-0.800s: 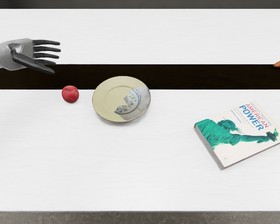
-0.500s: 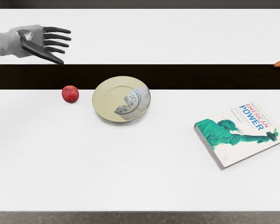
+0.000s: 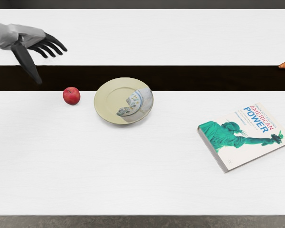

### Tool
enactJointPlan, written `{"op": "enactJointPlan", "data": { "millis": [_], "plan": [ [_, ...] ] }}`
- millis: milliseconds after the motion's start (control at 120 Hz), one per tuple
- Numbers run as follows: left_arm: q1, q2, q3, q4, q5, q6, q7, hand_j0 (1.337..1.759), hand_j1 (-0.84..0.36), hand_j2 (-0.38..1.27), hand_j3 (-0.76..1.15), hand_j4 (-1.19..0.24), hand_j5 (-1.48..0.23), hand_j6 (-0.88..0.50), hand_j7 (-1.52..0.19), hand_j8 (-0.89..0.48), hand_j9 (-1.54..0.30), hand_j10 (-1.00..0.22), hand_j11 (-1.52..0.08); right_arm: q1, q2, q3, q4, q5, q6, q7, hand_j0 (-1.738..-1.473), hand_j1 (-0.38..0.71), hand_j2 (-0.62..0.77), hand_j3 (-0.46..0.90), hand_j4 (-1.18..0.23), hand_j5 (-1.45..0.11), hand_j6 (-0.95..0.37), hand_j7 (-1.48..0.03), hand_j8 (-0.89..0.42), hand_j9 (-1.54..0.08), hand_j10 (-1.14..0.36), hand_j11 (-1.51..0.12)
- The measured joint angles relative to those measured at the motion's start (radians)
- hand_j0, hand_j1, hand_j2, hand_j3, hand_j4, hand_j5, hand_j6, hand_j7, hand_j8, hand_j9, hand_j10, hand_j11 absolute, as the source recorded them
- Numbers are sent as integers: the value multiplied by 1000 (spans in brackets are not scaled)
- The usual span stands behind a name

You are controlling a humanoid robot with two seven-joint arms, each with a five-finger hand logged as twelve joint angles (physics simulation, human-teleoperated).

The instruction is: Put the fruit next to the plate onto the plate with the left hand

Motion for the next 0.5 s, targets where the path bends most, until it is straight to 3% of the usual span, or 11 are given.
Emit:
{"op": "enactJointPlan", "data": {
  "millis": [92,192,433,500],
  "plan": [
    [-85,11,167,-142,-35,147,22,1658,53,52,0,-251,-323,-252,-323,-252,-323,-251,-323,0,0,0,0,0,0,0,-1658,-310,-7,0,-33,-43,-33,-43,-33,-43,-33,-43],
    [-186,-1,345,-241,-66,307,32,1658,53,51,0,-251,-323,-252,-323,-251,-323,-251,-323,0,0,0,0,0,0,0,-1658,-310,-7,0,-33,-43,-33,-43,-33,-43,-33,-43],
    [-380,-140,658,-303,-231,494,104,1658,51,51,0,-252,-325,-252,-324,-252,-324,-251,-324,0,0,0,1,0,0,0,-1658,-310,-7,0,-33,-43,-33,-43,-33,-43,-33,-43],
    [-401,-177,716,-305,-292,522,114,1658,51,51,0,-251,-324,-252,-324,-252,-324,-251,-324,0,0,0,0,0,0,0,-1658,-310,-7,0,-33,-43,-33,-43,-33,-43,-33,-43]
  ]
}}
